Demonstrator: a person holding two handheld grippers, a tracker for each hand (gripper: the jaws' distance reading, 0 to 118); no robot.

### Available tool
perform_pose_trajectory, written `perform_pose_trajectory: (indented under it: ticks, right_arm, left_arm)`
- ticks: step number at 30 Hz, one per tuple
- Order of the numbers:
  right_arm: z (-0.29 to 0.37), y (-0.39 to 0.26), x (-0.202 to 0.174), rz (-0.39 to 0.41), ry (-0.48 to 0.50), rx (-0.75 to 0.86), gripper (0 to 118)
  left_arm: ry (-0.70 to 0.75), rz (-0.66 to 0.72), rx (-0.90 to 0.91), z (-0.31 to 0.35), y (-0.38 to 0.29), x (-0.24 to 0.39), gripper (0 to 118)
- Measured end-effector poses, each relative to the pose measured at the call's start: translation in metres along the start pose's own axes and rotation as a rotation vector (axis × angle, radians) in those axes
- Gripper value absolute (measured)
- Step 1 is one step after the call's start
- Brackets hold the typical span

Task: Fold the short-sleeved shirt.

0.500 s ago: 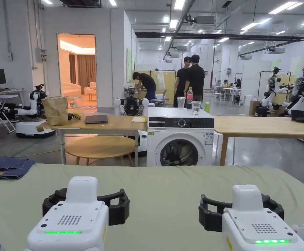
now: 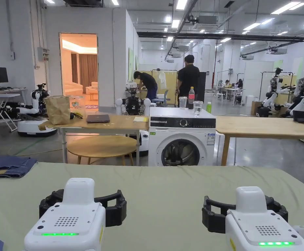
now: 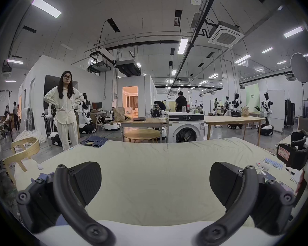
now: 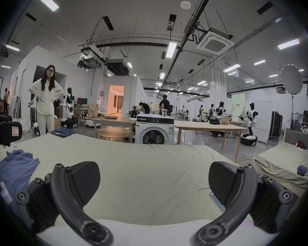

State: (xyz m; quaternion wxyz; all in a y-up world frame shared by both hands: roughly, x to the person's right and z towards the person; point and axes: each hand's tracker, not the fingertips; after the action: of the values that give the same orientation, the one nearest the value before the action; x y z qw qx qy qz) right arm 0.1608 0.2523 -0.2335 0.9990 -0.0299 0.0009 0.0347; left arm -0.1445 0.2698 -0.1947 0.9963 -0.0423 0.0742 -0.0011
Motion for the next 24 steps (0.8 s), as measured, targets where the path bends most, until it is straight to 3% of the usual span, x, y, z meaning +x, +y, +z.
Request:
perform_pose_trajectory:
  ticks: [24]
  right_arm:
    - [-0.0018, -0.0009, 0.0015, -0.004, -0.004, -0.002, 118]
  left_arm:
    - [-0.003, -0.004, 0.004, -0.0009, 0.0008, 0.0034, 118]
